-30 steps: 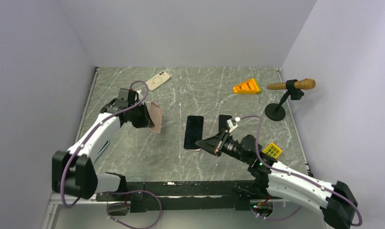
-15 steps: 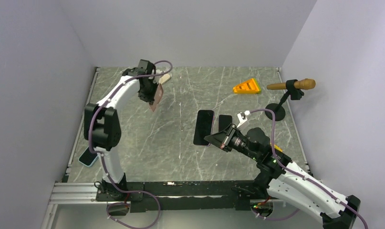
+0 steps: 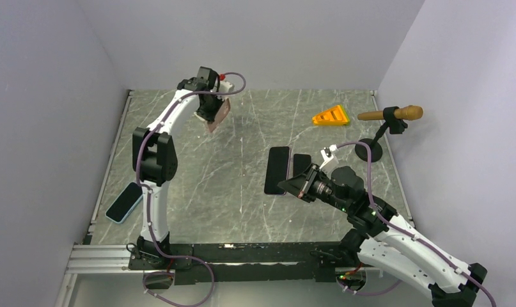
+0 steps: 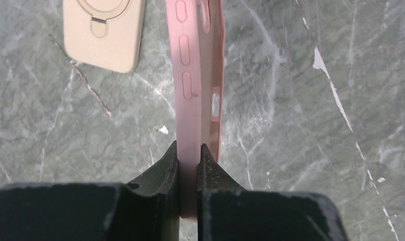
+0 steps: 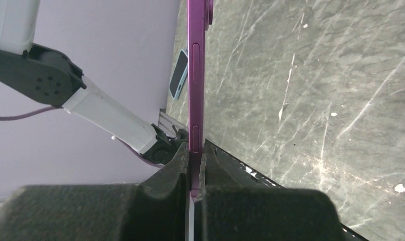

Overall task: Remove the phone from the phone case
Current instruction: Place the phone case at the center of the board.

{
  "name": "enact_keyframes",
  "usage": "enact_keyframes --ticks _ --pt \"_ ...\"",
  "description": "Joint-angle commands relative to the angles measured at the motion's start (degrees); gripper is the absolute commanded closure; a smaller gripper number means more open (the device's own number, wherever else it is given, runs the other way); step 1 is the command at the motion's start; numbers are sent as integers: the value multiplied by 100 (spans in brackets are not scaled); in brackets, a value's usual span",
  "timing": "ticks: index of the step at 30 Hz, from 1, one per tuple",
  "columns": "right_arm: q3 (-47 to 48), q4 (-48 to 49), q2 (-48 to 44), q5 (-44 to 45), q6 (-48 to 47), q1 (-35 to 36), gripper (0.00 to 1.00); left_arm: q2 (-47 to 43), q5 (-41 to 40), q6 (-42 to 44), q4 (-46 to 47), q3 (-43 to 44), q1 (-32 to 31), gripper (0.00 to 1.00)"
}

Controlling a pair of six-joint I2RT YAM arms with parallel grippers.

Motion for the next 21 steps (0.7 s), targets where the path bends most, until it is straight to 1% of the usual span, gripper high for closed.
enact_keyframes --ticks 1,4,9,11,13,16,17,18,19,20,21 --pt "421 -40 -130 239 -163 -27 100 467 266 438 -291 422 -34 99" --pt "405 -112 -79 259 -141 -28 100 641 580 524 -271 625 -32 97" --pt "235 -16 -28 209 0 -34 100 1038 294 582 -248 1029 -13 89" --pt "220 -7 22 197 13 -37 100 1117 352 570 -217 1089 51 85" --pt "243 8 86 197 8 -37 100 1199 387 527 -161 1138 98 76" --pt "295 54 205 177 -16 -39 100 1486 541 500 -370 1528 154 64" --pt "299 124 237 161 -24 -44 100 1588 438 497 -414 1704 155 59" --pt "292 200 280 133 -12 -43 100 1656 226 485 -394 1836 159 52" --pt "283 272 324 104 3 -44 100 1703 -269 439 -278 1915 155 42" --pt "267 326 383 64 22 -45 100 1706 -979 311 -109 1972 163 35" --pt "258 375 439 -6 38 -40 100 1664 -1752 149 55 2013 207 30"
